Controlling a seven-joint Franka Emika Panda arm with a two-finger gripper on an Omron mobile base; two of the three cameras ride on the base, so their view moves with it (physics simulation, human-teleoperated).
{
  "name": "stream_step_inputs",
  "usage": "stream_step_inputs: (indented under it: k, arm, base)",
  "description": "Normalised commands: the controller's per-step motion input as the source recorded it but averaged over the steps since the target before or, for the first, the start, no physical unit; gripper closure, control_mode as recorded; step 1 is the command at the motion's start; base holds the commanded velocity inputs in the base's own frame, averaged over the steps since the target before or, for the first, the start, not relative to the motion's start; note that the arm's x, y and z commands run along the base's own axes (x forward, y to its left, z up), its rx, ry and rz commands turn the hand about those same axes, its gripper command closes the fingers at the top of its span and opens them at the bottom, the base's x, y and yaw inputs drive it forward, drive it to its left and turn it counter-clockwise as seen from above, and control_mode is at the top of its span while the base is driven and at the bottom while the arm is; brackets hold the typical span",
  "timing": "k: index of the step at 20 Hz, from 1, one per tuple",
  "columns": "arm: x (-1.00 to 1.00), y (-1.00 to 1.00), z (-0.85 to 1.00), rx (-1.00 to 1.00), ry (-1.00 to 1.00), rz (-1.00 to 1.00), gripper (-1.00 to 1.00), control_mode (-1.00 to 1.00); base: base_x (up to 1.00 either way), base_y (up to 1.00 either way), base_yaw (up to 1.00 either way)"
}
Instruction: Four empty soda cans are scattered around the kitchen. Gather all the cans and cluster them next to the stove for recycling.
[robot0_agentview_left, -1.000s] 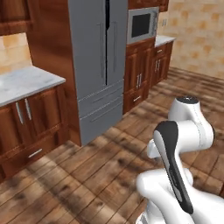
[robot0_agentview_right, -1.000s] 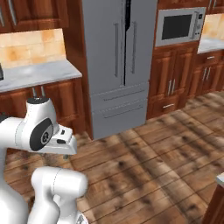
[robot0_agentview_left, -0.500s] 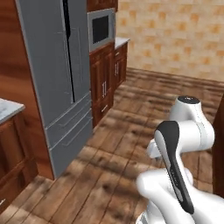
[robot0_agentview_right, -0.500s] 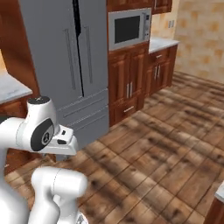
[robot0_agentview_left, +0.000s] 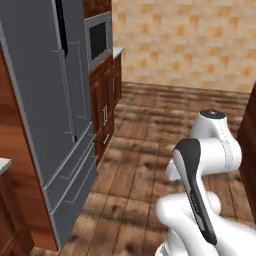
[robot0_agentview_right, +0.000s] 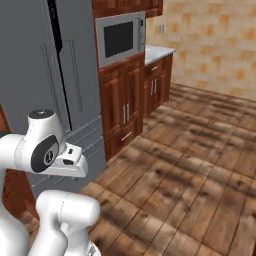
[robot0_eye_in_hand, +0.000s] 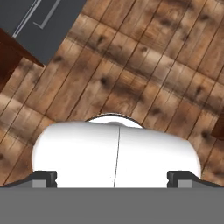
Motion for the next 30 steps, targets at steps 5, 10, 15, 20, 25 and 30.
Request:
stream_step_inputs:
  k: [5, 10, 15, 20, 25, 30]
  arm:
    - [0.0, 0.0, 0.0, 0.0, 0.0, 0.0, -1.0, 1.0]
    - [0.0, 0.0, 0.0, 0.0, 0.0, 0.0, -1.0, 1.0]
    - [0.0, 0.0, 0.0, 0.0, 0.0, 0.0, -1.0, 1.0]
    - [0.0, 0.0, 0.0, 0.0, 0.0, 0.0, -1.0, 1.0]
    - [0.0, 0.0, 0.0, 0.0, 0.0, 0.0, -1.0, 1.0]
    - [0.0, 0.0, 0.0, 0.0, 0.0, 0.0, -1.0, 1.0]
  base:
    - [1.0, -0.05, -0.17]
    - [1.0, -0.05, -0.13]
    - [1.0, 0.0, -0.11]
    - [1.0, 0.0, -0.13]
    - [1.0, 0.06, -0.11]
    - [1.0, 0.2, -0.05]
